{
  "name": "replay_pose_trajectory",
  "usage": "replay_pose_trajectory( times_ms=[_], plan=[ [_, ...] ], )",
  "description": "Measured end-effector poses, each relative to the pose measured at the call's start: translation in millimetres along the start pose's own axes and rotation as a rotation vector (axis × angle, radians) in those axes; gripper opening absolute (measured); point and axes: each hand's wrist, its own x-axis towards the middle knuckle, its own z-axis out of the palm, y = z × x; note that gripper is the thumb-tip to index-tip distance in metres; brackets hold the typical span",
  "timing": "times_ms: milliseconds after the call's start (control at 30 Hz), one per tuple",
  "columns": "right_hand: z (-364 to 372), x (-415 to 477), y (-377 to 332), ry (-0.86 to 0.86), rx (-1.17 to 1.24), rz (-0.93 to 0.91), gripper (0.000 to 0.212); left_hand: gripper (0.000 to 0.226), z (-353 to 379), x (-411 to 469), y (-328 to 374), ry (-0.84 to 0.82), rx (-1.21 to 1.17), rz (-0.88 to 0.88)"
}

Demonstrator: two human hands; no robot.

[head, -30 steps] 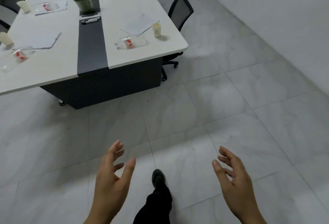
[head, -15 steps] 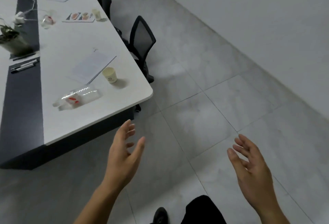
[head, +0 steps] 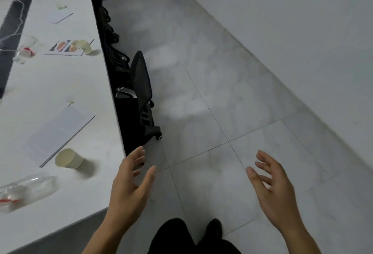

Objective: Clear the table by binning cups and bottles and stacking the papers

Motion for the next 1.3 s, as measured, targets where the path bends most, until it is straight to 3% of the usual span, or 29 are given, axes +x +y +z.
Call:
replay_pose_trajectory(
  times_ms=[300, 467, 733, 900, 1133, 1300],
  plan=[
    [55.3, 289.4, -47.3, -0.226, -0.072, -0.113, 0.051, 0.062, 79.4, 204.4, 4.7, 0.257, -0.183, -0.184],
    [91.4, 423.7, -67.9, -0.311, -0.107, -0.087, 0.051, 0.059, 129.5, 349.6, 6.8, 0.249, -0.251, -0.235],
    [120.5, 650.3, -137.7, -0.196, -0.060, -0.097, 0.046, 0.053, 142.2, 601.5, 59.7, 0.199, -0.142, -0.140],
    [191.1, 799.0, -141.0, -0.211, -0.024, -0.072, 0.046, 0.054, 154.8, 737.8, 42.5, 0.334, -0.130, -0.204],
    [323.9, 1007.3, -233.2, -0.546, -0.049, -0.186, 0.044, 0.057, 141.0, 896.6, 53.1, 0.585, -0.096, -0.337],
    [429.3, 1091.5, -318.5, -0.798, -0.087, -0.312, 0.044, 0.062, 107.0, 956.9, 53.0, 0.771, -0.130, -0.413]
  ],
)
